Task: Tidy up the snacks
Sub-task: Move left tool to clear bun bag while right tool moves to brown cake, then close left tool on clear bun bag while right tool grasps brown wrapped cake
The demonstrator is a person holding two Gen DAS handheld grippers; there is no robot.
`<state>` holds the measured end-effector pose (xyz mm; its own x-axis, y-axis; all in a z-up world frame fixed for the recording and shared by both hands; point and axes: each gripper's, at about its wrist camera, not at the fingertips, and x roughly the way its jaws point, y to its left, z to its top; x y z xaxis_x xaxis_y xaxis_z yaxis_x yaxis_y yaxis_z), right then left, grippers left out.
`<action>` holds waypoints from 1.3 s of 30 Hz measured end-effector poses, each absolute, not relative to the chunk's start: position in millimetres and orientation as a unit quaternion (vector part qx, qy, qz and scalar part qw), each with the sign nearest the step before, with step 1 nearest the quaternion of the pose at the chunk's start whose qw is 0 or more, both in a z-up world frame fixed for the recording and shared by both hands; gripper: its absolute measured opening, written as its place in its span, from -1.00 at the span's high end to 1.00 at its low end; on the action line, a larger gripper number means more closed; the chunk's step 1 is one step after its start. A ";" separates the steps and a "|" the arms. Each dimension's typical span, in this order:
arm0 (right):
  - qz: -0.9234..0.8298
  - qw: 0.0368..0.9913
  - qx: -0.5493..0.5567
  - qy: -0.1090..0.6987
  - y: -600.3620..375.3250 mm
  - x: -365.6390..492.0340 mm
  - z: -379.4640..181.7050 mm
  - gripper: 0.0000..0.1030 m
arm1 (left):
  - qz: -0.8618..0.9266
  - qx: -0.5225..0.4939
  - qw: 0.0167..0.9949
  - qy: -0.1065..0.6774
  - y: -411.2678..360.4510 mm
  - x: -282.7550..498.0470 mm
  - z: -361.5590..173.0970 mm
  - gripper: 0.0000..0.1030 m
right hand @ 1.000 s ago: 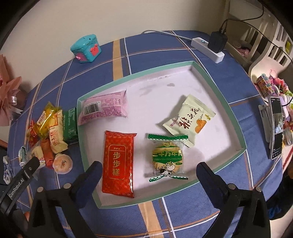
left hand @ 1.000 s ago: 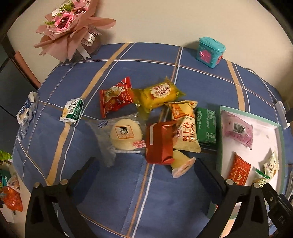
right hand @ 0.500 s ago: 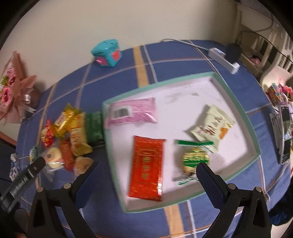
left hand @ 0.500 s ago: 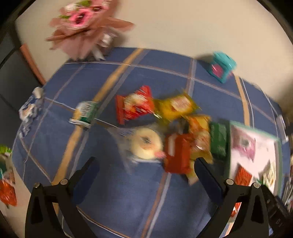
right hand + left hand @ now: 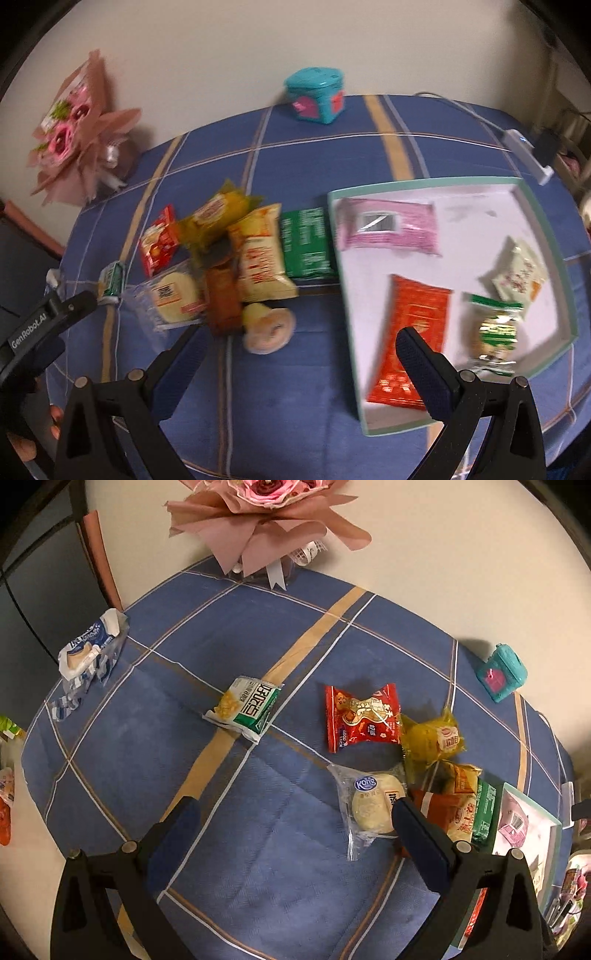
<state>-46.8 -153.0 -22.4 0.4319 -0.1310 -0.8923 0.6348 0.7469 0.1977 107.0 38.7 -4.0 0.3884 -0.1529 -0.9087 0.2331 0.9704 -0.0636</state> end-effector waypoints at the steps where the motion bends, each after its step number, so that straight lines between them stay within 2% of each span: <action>1: -0.233 0.805 0.262 0.478 -150.1 -42.8 -24.0 -1.00 | -0.119 0.039 0.830 0.543 36.9 109.0 -5.8 -1.00; 4: -0.218 0.812 0.250 0.481 -141.9 -29.0 -28.6 -0.91 | -0.135 0.042 0.821 0.553 28.0 113.7 -13.3 -1.00; 10: -0.191 0.816 0.239 0.491 -131.5 -4.8 -45.3 -0.46 | -0.159 0.034 0.795 0.584 8.7 124.5 -37.8 -1.00; 12: -0.183 0.816 0.241 0.493 -129.9 2.2 -51.6 -0.26 | -0.169 0.026 0.789 0.590 3.0 127.3 -46.0 -1.00; 15: -0.177 0.817 0.235 0.496 -127.0 12.2 -58.9 -0.16 | -0.184 0.020 0.778 0.601 -4.8 129.1 -57.9 -0.97; 19: -0.164 0.812 0.241 0.506 -125.3 23.8 -70.9 -0.01 | -0.194 0.011 0.764 0.616 -12.3 131.3 -73.6 -0.59; 24: -0.158 0.812 0.241 0.507 -122.6 33.2 -79.5 0.26 | -0.213 -0.013 0.746 0.631 -17.7 132.4 -88.6 -0.37; 26: -0.160 0.812 0.243 0.507 -122.2 34.1 -81.9 0.34 | -0.221 -0.024 0.742 0.632 -18.7 132.5 -89.7 -0.13; 33: -0.150 0.819 0.266 0.487 -125.8 28.4 -67.1 0.49 | -0.226 -0.026 0.748 0.623 -19.5 130.1 -75.4 0.04; 39: -0.151 0.831 0.264 0.466 -129.1 19.7 -39.4 0.51 | -0.236 -0.039 0.763 0.600 -15.2 125.6 -42.3 0.08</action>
